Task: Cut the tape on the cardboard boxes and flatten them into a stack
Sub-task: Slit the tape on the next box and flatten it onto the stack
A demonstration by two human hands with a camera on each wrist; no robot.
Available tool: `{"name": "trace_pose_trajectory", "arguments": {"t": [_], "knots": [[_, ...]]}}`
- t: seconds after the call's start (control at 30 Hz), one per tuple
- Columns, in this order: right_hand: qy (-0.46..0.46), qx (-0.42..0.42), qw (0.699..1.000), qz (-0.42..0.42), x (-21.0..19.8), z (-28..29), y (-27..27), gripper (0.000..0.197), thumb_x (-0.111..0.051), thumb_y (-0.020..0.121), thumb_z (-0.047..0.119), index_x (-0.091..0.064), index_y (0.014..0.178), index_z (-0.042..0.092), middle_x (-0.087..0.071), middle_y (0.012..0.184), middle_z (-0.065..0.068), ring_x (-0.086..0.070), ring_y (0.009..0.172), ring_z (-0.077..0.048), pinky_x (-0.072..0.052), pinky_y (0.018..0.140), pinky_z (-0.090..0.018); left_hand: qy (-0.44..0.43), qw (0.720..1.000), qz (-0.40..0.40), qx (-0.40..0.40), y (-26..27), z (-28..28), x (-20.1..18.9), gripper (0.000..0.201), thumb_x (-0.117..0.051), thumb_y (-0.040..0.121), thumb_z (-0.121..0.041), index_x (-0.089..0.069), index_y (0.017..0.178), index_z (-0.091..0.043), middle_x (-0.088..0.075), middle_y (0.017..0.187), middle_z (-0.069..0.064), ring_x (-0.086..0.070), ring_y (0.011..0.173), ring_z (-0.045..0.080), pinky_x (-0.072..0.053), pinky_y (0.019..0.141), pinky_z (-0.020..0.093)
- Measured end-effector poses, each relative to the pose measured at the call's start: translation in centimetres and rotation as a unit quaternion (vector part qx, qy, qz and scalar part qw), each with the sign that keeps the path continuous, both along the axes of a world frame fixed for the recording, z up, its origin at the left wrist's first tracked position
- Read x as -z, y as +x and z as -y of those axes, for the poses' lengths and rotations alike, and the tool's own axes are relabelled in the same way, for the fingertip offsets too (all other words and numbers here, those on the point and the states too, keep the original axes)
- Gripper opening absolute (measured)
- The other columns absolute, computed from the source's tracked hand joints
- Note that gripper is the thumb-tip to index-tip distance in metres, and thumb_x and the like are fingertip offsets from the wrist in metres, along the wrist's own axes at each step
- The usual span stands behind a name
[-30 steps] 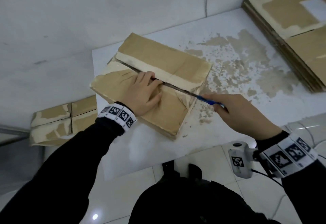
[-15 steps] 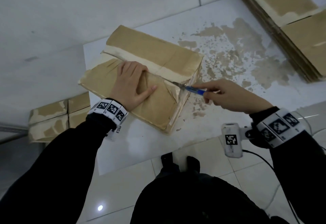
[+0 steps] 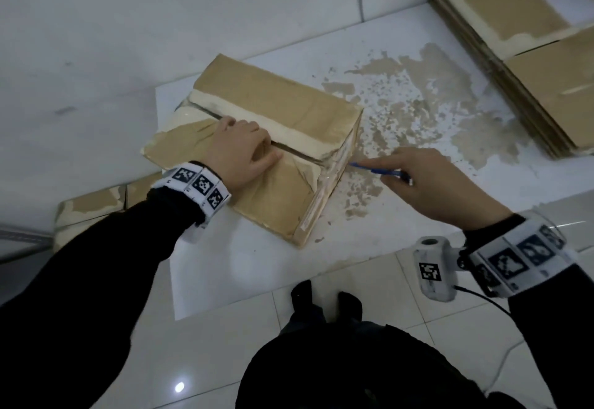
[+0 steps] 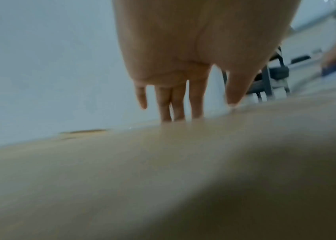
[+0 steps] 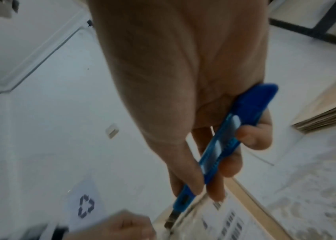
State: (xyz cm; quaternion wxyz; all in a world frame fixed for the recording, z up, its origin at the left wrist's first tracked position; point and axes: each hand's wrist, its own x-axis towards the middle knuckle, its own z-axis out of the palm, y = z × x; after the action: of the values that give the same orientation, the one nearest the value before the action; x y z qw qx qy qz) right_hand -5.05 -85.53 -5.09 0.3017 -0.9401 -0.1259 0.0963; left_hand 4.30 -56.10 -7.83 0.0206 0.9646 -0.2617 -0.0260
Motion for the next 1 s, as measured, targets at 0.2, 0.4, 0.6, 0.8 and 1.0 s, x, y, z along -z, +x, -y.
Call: {"name": "trace_pose_trajectory", "arguments": {"t": [0.2,0.4,0.6,0.8,1.0], "knots": [[-0.076,-0.053,0.995,0.043,2.2,-1.7,0.1,0.047,-0.044,0.099,0.012,-0.044,0.136,0.039,-0.037,0.075,0.012,-0.038,0.061,-0.009,-0.034,0.054,-0.028,-0.357,0.835,-0.275,-0.316,-0.2,2.6,-2.6,0.026,-0.054,0.096,-0.022,-0.068,0.107,-0.003,-0.064,0.108,0.009,-0.060,0.099,0.021,-0.041,0.081,0.012],[-0.114,-0.052,0.982,0.141,3.6,-2.0,-0.6,0.055,-0.057,0.087,-0.006,-0.057,0.130,0.027,-0.043,0.078,-0.002,-0.038,0.053,-0.019,-0.016,0.040,-0.023,-0.450,0.747,-0.202,-0.446,-0.7,6.0,-1.2,0.020,-0.066,0.088,-0.029,-0.064,0.093,-0.010,-0.056,0.075,-0.002,-0.051,0.071,0.014,-0.038,0.051,0.016],[-0.121,0.005,0.979,0.166,3.6,-2.3,-0.6,0.059,-0.062,0.077,-0.012,-0.061,0.126,0.021,-0.034,0.075,0.001,-0.032,0.052,-0.017,-0.011,0.040,-0.022,-0.433,0.758,-0.184,-0.452,-0.7,6.2,-0.7,0.019,-0.065,0.089,-0.025,-0.058,0.085,-0.008,-0.052,0.071,-0.004,-0.045,0.062,0.004,-0.033,0.053,0.015],[0.080,0.120,0.988,0.058,5.2,6.5,-1.7,0.042,-0.049,0.096,0.009,-0.051,0.134,0.027,-0.064,0.096,0.003,-0.057,0.075,-0.011,-0.046,0.064,-0.024,-0.378,0.805,-0.157,-0.429,-0.2,6.1,-1.4,0.030,-0.062,0.091,-0.024,-0.047,0.066,-0.016,-0.049,0.069,-0.005,-0.045,0.065,0.008,-0.033,0.064,0.019],[0.232,0.244,0.942,-0.002,5.9,8.0,2.2,0.030,-0.045,0.099,0.013,-0.055,0.127,0.014,-0.065,0.085,0.001,-0.049,0.060,-0.017,-0.045,0.057,-0.030,-0.333,0.854,-0.257,-0.307,1.4,3.4,-2.9,0.023,-0.065,0.088,-0.020,-0.050,0.072,-0.017,-0.063,0.065,0.000,-0.060,0.066,0.015,-0.049,0.067,0.028]]}}
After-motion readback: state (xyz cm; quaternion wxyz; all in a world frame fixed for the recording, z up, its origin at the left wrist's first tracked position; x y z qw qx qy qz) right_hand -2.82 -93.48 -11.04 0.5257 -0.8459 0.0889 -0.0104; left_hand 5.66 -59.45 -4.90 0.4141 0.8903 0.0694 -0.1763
